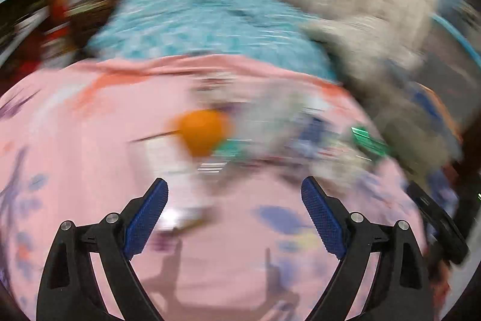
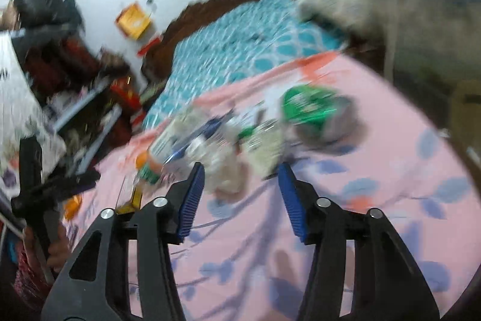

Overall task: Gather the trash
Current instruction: 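Return to the bed and grasp the crumpled tissue with the right tool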

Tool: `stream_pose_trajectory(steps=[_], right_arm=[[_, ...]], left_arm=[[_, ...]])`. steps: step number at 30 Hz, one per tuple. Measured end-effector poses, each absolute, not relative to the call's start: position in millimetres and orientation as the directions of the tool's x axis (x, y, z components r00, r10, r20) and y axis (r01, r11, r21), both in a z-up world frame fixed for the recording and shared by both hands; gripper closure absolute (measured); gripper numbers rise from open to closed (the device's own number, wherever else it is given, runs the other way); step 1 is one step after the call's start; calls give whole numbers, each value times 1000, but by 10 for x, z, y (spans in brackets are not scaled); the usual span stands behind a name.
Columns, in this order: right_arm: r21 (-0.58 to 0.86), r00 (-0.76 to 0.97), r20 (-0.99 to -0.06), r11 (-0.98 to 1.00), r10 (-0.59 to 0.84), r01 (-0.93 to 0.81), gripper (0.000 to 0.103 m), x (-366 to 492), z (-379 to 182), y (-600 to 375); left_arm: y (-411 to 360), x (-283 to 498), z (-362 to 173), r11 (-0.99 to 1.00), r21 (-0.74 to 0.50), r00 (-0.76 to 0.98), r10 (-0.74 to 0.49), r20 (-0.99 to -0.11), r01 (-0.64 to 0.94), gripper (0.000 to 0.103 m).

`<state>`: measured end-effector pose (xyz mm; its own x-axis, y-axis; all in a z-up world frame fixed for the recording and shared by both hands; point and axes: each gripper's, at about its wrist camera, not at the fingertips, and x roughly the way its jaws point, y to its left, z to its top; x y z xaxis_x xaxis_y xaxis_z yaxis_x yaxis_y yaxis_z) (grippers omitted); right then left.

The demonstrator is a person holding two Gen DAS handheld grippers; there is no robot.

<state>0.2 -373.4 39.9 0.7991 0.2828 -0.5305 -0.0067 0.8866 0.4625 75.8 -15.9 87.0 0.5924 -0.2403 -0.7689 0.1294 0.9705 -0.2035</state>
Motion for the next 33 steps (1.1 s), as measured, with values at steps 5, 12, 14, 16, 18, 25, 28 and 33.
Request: stream_pose_trajectory(steps=[5, 12, 14, 16, 18, 25, 28, 33], right_arm=[[309, 750, -621, 951, 227, -33, 25, 413, 278, -3214], [231, 699, -695, 973, 168, -5, 25, 819, 118, -3013], [226, 684, -711, 974, 165, -1, 39, 909, 74, -2990], [234, 661, -729, 972, 180, -7, 59, 949, 35, -2959], [237, 666, -724, 971, 180, -5, 64, 905, 27, -2955], [302, 696, -679, 953, 234, -26, 68, 413, 103, -2984], [344, 702, -660, 938, 267, -33, 68, 145, 94, -3014], [391, 710, -644, 920, 285, -14, 68, -164, 59, -3104]], left_arm=[[144, 1015, 551, 964, -264, 525, -230, -820, 9, 13], [-103, 1154, 256, 991, -128, 514, -124, -849, 28, 9], [-107, 1164, 186, 992, -123, 501, -120, -857, 27, 10], [-57, 1143, 124, 992, -127, 504, -119, -856, 20, 17], [-35, 1116, 142, 991, -131, 526, -130, -841, 37, 30], [98, 881, 228, 980, -183, 529, -195, -826, 76, 40], [157, 687, 297, 972, -213, 540, -233, -809, 99, 41], [0, 275, 483, 946, -231, 568, -321, -758, 227, 41]])
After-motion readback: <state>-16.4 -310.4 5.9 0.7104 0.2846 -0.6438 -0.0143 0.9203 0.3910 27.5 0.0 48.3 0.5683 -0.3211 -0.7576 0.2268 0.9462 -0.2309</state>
